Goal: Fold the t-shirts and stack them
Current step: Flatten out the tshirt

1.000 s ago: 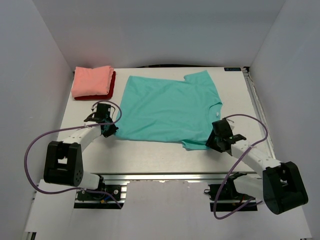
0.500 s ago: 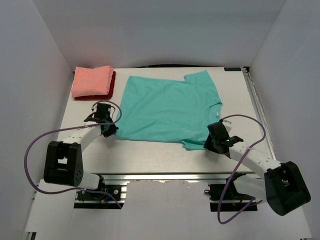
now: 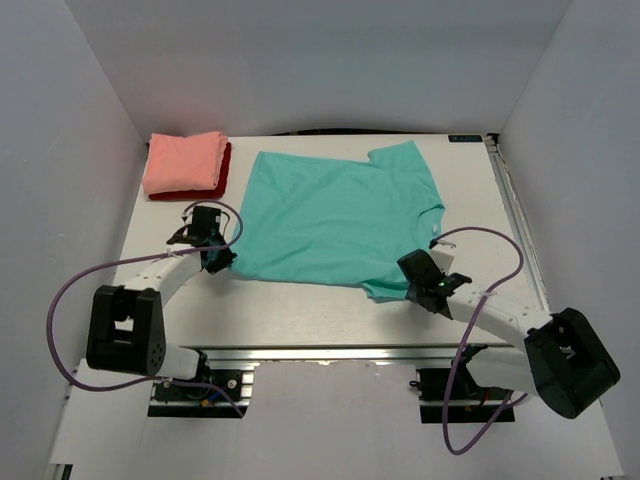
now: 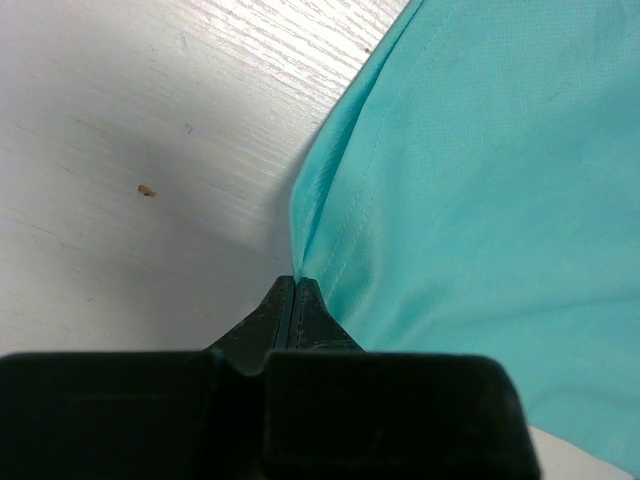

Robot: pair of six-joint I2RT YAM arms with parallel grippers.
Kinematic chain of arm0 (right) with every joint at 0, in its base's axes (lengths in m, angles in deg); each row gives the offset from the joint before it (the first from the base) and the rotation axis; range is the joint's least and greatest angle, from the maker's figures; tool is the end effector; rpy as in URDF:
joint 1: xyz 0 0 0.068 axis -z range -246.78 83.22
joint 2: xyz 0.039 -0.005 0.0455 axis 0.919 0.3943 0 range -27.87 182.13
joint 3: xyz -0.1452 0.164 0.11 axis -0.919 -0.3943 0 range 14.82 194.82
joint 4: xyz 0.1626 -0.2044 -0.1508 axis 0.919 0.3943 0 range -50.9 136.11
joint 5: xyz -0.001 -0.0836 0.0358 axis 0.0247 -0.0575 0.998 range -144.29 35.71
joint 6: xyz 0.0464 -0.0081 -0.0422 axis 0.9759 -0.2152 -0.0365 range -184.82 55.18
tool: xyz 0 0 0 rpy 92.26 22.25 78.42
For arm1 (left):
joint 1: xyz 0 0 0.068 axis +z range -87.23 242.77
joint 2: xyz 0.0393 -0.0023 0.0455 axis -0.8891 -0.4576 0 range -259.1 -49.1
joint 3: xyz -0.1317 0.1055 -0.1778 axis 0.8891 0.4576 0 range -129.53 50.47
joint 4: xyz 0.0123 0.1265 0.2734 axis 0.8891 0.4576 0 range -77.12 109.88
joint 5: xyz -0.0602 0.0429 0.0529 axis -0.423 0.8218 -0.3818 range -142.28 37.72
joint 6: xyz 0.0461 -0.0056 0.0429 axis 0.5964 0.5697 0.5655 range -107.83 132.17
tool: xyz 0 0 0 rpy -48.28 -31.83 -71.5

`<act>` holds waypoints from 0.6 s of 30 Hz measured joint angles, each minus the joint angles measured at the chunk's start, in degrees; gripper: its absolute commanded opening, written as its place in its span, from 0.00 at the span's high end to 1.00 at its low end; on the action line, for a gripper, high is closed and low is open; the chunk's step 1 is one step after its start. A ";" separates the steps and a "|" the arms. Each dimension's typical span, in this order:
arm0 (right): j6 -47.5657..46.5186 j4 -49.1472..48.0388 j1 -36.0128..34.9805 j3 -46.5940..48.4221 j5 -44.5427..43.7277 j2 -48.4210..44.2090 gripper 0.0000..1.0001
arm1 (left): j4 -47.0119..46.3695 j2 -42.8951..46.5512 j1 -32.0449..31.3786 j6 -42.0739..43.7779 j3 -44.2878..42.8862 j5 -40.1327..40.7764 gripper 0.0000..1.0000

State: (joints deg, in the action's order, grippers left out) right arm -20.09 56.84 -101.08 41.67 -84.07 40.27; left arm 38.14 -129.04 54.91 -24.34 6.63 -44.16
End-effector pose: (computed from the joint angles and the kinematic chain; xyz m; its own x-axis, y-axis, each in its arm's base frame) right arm 0.2182 0.1198 0.0876 -0.6988 0.2627 -0.6654 0.3010 0.9518 0.0596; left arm 0.3031 -0.0349 0.1172 -0.7394 -0.4926 -0.4589 -0.4625 0.8670 -0.1855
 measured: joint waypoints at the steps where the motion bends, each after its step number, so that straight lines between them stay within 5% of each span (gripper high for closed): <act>1: 0.76 -0.07 -0.81 0.00 -1.11 0.24 0.68 | 0.00 0.02 -0.02 -0.02 0.00 0.00 1.00; 4: 2.67 -0.33 -2.47 -0.09 -3.17 0.66 0.62 | 0.00 0.15 0.00 -0.04 0.00 -0.02 1.00; 6: 3.78 -0.37 -3.48 -0.07 -4.31 0.87 0.73 | 0.00 0.39 -0.02 -0.13 0.00 -0.02 1.00; 8: 5.14 -0.48 -4.66 -0.07 -5.16 1.01 1.00 | 0.00 0.68 -0.02 -0.22 0.00 -0.02 1.00; 18: 13.38 3.98 -11.91 0.13 -6.71 -0.22 1.00 | 0.00 1.53 -0.02 -0.42 0.00 -0.09 1.00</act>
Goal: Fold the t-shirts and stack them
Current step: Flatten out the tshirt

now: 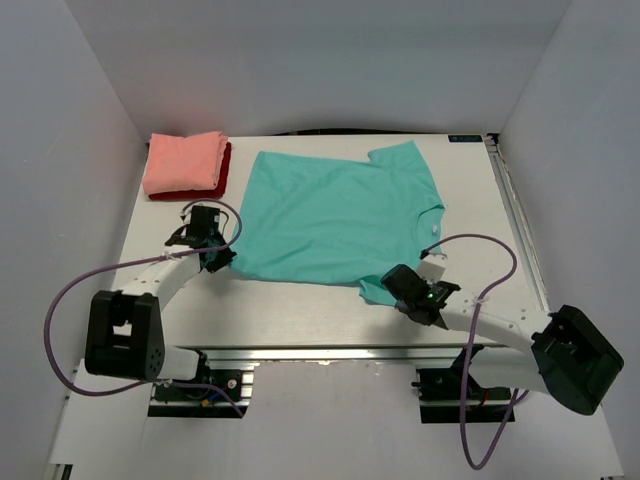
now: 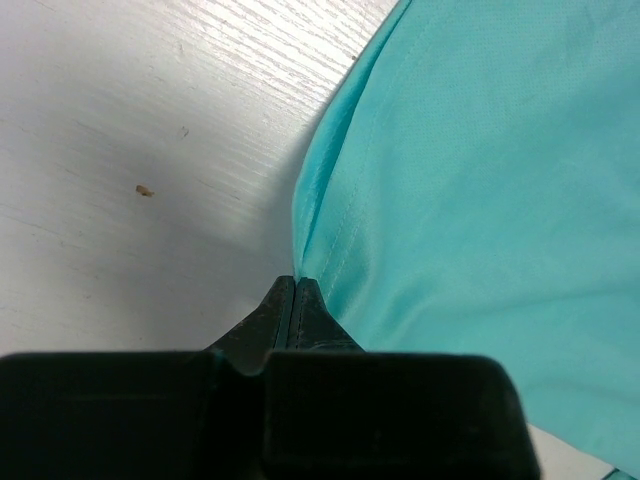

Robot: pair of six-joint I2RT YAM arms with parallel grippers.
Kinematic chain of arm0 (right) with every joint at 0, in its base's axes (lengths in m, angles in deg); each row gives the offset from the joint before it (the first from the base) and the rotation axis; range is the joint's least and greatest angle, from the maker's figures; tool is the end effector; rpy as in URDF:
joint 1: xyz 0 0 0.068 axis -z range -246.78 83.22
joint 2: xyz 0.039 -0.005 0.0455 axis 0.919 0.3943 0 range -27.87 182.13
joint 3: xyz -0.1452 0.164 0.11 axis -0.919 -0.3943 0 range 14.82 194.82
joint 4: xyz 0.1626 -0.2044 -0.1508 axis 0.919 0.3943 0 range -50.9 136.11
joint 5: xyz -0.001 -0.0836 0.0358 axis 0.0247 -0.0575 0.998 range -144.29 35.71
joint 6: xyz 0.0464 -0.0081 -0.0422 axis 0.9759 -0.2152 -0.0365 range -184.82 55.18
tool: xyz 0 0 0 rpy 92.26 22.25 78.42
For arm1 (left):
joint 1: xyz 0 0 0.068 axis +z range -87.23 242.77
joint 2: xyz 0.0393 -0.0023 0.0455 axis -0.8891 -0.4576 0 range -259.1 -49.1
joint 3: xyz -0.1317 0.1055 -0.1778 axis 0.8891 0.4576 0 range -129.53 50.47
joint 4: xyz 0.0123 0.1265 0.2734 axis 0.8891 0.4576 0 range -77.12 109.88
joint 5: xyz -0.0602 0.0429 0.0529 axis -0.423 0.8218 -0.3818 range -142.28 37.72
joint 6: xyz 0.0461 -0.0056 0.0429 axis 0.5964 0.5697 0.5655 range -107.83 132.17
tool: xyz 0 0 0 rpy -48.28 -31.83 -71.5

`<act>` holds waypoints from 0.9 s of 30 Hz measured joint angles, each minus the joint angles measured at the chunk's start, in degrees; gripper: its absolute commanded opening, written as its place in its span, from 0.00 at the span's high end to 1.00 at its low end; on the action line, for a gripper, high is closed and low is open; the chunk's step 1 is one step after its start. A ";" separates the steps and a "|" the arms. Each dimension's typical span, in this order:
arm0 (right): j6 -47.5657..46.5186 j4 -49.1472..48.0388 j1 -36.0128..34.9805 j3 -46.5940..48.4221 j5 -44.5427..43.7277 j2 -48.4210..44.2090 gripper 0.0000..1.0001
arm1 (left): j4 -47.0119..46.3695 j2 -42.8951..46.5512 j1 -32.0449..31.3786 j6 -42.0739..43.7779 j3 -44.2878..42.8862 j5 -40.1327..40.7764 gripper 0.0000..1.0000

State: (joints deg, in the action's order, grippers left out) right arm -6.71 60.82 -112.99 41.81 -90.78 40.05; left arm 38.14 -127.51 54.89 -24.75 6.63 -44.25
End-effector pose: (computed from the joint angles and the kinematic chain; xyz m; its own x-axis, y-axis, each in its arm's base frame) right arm 0.1869 0.1533 0.0881 -0.6569 0.3011 -0.6912 0.3151 0.9425 0.1111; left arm 0.3028 -0.0350 0.1248 -0.7244 -0.5003 -0.4742 -0.4617 0.8630 -0.2053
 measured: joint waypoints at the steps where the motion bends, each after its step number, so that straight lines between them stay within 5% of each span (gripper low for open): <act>1: 0.85 0.92 -1.03 0.00 0.20 -0.44 1.00 | 0.02 0.09 0.02 0.00 0.00 -0.02 1.00; 7: 5.81 5.44 -5.95 -0.55 1.20 -3.13 0.97 | 0.02 0.35 0.02 -0.02 0.00 -0.11 1.00; 17: 11.10 9.70 -9.03 -0.63 1.92 -5.22 0.40 | 0.07 0.46 0.00 -0.04 0.00 -0.11 1.00; 24: 11.67 9.88 -9.05 -1.01 1.95 -5.86 0.40 | 0.28 0.52 0.00 -0.02 0.00 -0.11 1.00; 27: 11.54 9.90 -9.05 -0.98 1.70 -5.20 0.48 | 0.46 0.52 0.00 -0.02 0.00 -0.11 1.00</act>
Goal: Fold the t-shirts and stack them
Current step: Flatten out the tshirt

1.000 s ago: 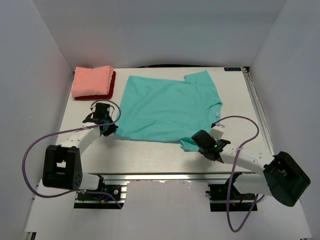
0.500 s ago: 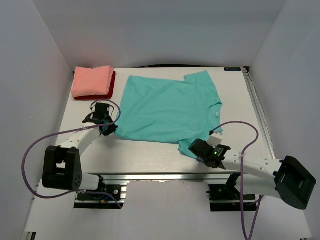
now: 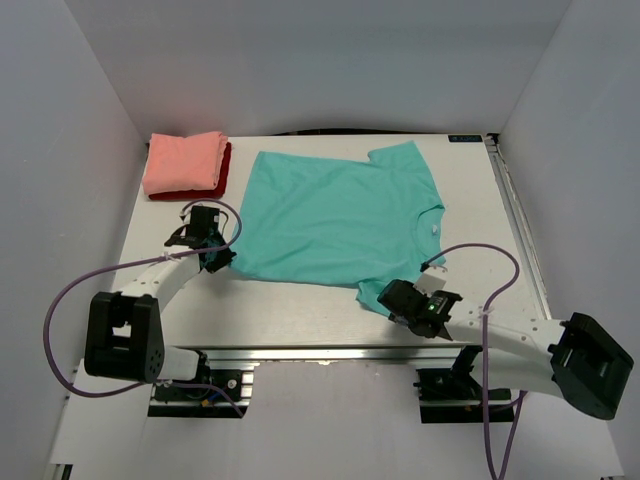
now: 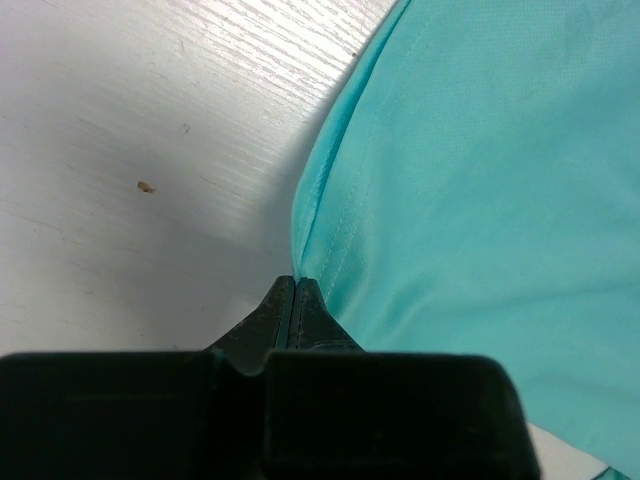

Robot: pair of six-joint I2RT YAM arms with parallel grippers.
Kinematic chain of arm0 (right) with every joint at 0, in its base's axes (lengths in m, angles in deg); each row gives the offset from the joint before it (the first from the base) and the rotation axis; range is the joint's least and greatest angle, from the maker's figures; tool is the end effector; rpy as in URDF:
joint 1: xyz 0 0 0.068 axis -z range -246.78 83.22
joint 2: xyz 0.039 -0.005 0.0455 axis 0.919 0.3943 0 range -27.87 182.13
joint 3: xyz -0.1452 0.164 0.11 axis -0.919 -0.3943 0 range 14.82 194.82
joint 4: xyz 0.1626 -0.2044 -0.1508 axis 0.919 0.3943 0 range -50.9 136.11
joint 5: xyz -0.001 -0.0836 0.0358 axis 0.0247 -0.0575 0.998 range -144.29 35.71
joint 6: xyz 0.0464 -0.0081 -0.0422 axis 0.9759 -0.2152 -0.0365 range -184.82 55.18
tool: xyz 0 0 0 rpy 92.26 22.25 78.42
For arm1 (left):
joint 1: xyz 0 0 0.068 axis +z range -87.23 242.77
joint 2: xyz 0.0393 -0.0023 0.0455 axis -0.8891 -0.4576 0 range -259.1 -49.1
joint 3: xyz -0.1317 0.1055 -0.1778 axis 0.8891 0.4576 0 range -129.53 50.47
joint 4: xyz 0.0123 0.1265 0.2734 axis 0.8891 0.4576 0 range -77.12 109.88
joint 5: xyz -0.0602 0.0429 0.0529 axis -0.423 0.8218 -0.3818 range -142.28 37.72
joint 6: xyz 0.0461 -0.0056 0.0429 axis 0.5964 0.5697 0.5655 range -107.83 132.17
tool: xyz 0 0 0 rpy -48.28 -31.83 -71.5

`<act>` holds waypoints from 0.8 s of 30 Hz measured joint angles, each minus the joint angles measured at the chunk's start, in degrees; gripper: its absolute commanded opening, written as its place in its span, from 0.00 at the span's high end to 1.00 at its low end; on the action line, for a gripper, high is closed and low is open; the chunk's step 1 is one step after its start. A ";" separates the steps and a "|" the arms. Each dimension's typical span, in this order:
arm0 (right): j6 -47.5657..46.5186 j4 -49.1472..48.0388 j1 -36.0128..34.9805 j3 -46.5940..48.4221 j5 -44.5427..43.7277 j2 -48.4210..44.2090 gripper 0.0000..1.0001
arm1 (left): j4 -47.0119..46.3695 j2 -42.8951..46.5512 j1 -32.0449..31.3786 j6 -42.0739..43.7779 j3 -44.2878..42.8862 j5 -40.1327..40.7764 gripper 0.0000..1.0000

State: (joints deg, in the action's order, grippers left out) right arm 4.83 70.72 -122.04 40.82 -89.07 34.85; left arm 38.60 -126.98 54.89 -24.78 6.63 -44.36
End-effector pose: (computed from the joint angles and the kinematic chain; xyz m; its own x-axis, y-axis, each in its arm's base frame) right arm 0.1484 0.1655 0.0929 -0.7045 0.3354 -0.6255 0.3035 0.9390 0.1618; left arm 0.3019 -0.0350 0.1269 -0.7242 -0.5009 -0.4739 -0.4610 0.8628 -0.2075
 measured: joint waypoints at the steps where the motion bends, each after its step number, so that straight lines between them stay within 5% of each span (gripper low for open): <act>1: -0.15 0.24 -0.04 0.04 -0.26 0.61 0.52 | 0.02 0.00 0.02 0.00 0.00 0.00 1.00; 3: -0.98 0.85 -0.07 0.37 -0.96 1.51 0.74 | 0.02 0.00 0.00 0.02 0.00 0.02 1.00; 4: -0.92 1.05 -0.11 0.52 -1.31 1.97 0.94 | 0.04 0.00 0.00 0.02 0.00 0.02 1.00; 5: -0.96 0.83 -0.09 0.63 -1.44 2.32 1.00 | 0.13 0.00 0.00 0.02 0.00 0.02 1.00; 10: -0.70 0.09 -0.11 0.94 -1.62 2.91 1.00 | 1.01 0.02 0.02 0.20 -0.02 0.09 0.91; 13: -0.68 0.74 -0.11 1.14 -1.44 2.08 1.00 | 1.77 0.02 0.00 0.98 -0.04 0.59 0.76; 18: -1.18 5.46 -0.11 2.10 0.44 1.01 1.00 | 5.44 1.18 0.00 2.51 -0.48 3.91 0.35; 21: -1.57 8.90 -0.11 3.10 1.05 0.17 1.00 | 7.80 2.97 0.00 3.15 -1.68 6.58 0.22; 24: -2.25 10.73 -0.11 4.35 1.33 -0.42 1.00 | 9.27 4.26 0.00 3.54 -3.23 8.37 0.19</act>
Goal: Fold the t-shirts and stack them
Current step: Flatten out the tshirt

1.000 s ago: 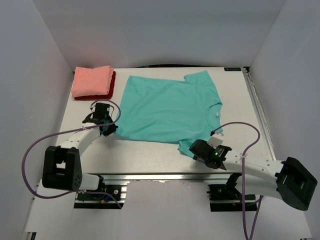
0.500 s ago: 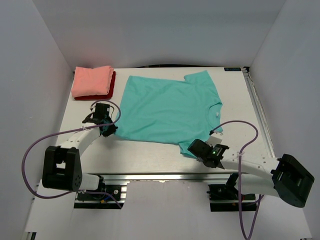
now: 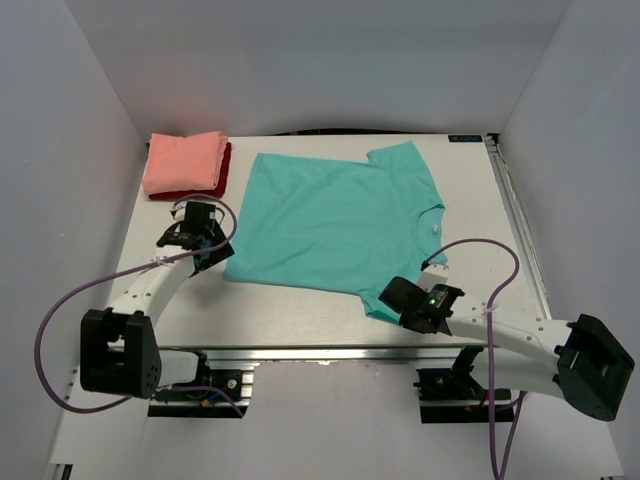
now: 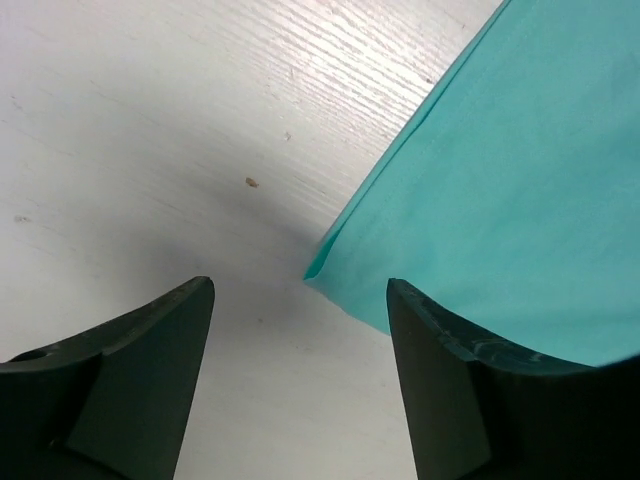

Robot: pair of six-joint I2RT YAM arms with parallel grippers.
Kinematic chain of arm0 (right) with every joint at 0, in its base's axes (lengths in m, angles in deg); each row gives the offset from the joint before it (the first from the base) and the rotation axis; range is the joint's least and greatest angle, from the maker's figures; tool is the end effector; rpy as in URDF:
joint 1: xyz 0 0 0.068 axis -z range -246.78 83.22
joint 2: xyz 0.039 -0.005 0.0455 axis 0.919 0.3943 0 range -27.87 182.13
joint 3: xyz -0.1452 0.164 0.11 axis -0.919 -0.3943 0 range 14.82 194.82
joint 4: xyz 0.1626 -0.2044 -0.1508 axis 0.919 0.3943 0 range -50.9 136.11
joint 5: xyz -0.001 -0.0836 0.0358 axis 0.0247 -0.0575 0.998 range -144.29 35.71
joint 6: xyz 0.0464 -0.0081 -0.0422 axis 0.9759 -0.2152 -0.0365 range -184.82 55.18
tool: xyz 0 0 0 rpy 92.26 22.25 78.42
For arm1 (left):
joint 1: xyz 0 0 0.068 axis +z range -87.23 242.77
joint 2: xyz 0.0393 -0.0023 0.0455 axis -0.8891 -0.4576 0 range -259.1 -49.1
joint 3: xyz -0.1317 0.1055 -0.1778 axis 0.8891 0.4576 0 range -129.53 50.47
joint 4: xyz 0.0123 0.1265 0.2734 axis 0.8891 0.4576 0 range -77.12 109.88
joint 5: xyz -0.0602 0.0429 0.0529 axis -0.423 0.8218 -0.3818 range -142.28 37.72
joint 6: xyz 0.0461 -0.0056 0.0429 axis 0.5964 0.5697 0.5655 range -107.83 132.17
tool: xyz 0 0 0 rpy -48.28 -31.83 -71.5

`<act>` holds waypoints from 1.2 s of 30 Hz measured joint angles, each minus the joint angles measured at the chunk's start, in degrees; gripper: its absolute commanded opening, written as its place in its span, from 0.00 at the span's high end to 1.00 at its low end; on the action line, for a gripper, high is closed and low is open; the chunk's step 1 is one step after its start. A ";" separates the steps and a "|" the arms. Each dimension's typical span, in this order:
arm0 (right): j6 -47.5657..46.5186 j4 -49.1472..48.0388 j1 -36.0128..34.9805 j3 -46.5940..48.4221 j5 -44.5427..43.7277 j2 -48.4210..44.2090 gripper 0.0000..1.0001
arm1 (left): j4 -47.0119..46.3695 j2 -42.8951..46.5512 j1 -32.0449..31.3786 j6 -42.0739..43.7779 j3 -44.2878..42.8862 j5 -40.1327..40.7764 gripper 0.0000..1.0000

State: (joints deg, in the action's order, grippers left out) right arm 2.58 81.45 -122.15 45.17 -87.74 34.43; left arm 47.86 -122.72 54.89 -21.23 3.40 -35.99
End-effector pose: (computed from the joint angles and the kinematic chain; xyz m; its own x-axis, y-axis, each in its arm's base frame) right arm 0.1454 0.1636 0.1103 -0.7658 0.2466 -0.5939 0.2737 0.9607 0.0460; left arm 0.2941 -0.0269 0.1584 -0.7265 -0.4330 -0.5336 -0.4802 0.8753 -0.0565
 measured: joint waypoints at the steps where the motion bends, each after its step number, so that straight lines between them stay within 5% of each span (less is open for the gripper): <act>1: -0.13 0.33 0.00 0.28 0.02 -0.09 1.00 | 0.33 0.22 0.02 0.11 -0.37 0.44 0.19; 7: -0.35 1.27 0.00 0.52 0.31 -0.13 1.00 | -1.25 1.84 0.00 -0.17 2.23 -0.76 0.33; 17: -0.57 1.20 0.00 0.52 0.70 -0.11 1.00 | -6.93 2.43 -0.44 -2.32 10.75 -6.12 0.34; 32: -0.81 1.03 0.00 0.52 1.07 -0.09 1.00 | -15.21 -3.48 -1.38 -3.76 11.89 -5.73 0.41; 36: -0.81 1.05 0.00 0.52 1.05 -0.17 1.00 | -17.11 -3.96 -1.73 -4.24 12.26 -4.72 0.64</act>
State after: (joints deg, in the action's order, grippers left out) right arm 1.77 82.50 -122.15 45.70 -86.69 34.26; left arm 30.75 -126.68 53.16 -25.47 15.66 -40.71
